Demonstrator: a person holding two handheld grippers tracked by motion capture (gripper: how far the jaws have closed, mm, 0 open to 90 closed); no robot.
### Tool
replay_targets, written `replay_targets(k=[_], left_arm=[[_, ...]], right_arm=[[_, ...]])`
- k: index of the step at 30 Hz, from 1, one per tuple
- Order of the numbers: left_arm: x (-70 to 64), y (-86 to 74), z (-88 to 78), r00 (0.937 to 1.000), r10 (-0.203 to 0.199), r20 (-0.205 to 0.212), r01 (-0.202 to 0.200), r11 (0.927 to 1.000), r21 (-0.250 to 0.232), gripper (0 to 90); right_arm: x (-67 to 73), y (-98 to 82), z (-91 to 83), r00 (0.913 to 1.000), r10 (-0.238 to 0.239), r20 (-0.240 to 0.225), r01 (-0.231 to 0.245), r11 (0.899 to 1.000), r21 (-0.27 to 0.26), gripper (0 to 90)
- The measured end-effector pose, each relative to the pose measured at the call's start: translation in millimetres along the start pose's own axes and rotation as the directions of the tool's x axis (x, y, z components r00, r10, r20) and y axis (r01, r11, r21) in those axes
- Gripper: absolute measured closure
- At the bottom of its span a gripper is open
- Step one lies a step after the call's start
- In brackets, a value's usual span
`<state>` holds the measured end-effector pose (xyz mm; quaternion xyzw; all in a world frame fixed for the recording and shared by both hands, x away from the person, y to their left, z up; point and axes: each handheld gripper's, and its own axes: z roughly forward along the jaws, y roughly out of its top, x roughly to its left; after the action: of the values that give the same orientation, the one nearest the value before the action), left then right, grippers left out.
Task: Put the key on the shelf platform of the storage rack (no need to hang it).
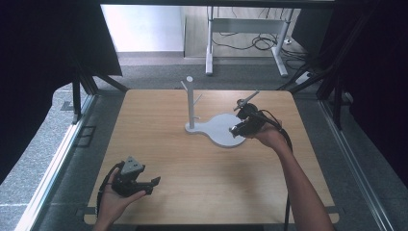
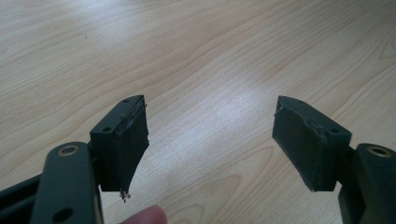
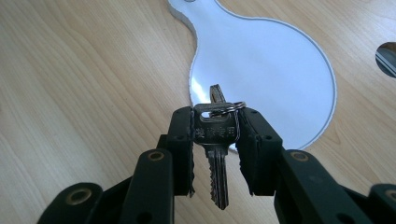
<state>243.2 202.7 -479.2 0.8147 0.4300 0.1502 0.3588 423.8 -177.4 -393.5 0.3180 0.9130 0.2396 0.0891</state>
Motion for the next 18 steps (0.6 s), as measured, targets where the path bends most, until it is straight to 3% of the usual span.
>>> replay_targets(k=[18], left_arm=[[-0.9,0.5,-1.2,1.0000,0.001,-0.001,-0.001,1.0000,-0.004,26.9]], right_arm=[[-15.6,15.0,5.2,0.9997,0.025,0.003,-0.025,1.000,0.013,67.6]])
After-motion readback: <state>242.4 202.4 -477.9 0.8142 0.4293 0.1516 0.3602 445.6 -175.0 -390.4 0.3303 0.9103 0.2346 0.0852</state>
